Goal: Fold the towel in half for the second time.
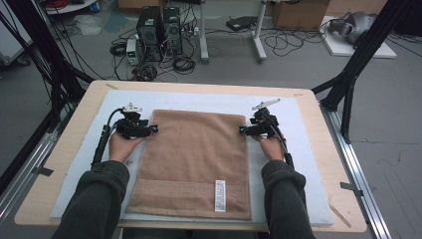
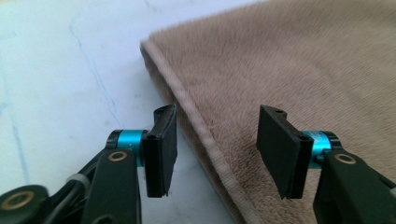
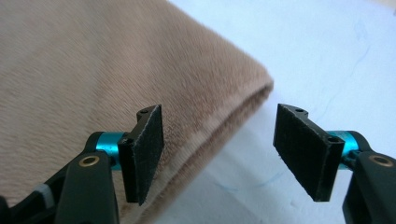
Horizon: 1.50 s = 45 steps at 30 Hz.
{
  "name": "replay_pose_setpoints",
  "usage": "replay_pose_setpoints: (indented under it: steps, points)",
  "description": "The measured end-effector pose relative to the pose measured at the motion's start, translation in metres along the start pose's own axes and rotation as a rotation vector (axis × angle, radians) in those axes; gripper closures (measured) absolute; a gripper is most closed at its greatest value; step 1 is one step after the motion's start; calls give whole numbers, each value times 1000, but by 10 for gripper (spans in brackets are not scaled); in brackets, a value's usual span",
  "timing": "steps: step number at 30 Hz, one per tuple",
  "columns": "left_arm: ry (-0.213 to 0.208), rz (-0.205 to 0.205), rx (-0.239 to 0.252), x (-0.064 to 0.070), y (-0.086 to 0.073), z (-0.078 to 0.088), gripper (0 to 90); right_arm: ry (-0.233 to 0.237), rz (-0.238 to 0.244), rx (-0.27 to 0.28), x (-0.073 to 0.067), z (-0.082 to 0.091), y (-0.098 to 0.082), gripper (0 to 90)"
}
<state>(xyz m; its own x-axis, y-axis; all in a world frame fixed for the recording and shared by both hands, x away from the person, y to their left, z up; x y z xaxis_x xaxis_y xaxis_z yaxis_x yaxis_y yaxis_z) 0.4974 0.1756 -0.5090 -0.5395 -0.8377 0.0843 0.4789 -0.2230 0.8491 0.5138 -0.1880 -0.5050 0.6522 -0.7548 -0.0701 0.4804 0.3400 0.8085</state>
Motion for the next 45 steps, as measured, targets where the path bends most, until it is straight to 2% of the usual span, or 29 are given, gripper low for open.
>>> replay_pose_setpoints:
  steps: [2,5,7,9,11,12,13,14,16,21,24,26,30,32,34,37,40,42,43,44,45]
  points:
    - [11,14,12,0,-1,-1,572,20,-17,-20,-1,-5,-7,331]
    - [17,28,10,0,-1,-1,606,21,-14,-7,-2,-5,-8,385]
    - [8,29,8,2,-1,-1,655,55,-1,-2,-9,-4,-8,529]
    - [-8,36,8,5,-1,-1,715,68,5,11,-13,-5,-8,573]
    - [-21,49,6,6,-1,-1,768,93,-25,14,-16,-4,-9,643]
    - [-22,43,4,6,-1,-1,779,107,-30,10,-17,-3,-9,707]
    - [-26,43,3,7,-1,-1,787,148,-38,10,-21,-3,-9,788]
    - [-26,49,3,7,-1,-1,799,174,-39,7,-25,-4,-9,796]
    - [-32,59,3,6,-1,-1,809,176,-32,2,-26,-3,-9,811]
    - [-11,51,27,6,5,2,828,150,-32,17,-22,0,-2,832]
    - [-13,89,98,6,21,6,832,138,-41,58,-15,8,10,836]
    - [-8,67,108,7,34,8,832,128,-28,61,-12,12,22,837]
    - [-5,55,190,10,70,18,832,103,24,87,-12,25,58,837]
    - [-7,47,215,9,80,26,832,99,43,111,-11,35,74,837]
    - [-18,52,218,7,80,33,831,105,54,130,-12,45,80,836]
    - [-55,51,216,9,72,42,831,152,17,113,-16,54,74,836]
    - [-70,0,173,14,57,50,830,195,21,106,-28,59,63,835]
    - [-95,-1,155,19,49,57,829,231,12,63,-38,62,51,833]
    - [-104,-11,165,22,45,61,829,232,26,49,-42,63,47,833]
    - [-110,-26,162,25,41,66,829,233,45,64,-46,66,43,834]
    - [-126,-33,161,28,36,70,830,248,38,74,-50,69,40,834]
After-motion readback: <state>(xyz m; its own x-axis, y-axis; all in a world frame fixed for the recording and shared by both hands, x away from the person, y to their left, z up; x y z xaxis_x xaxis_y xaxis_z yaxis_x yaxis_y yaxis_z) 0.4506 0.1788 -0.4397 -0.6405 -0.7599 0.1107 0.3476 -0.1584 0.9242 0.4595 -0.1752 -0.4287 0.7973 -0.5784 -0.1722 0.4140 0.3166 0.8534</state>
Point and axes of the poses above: each handheld gripper's, and its own axes: z roughly backward along the jaws, y roughly out of its top, x roughly to its right, the point moved 10 cm from there along -z, roughly forward along the jaws, and after that the axes turned 10 degrees about x, right-handed, at the moved point
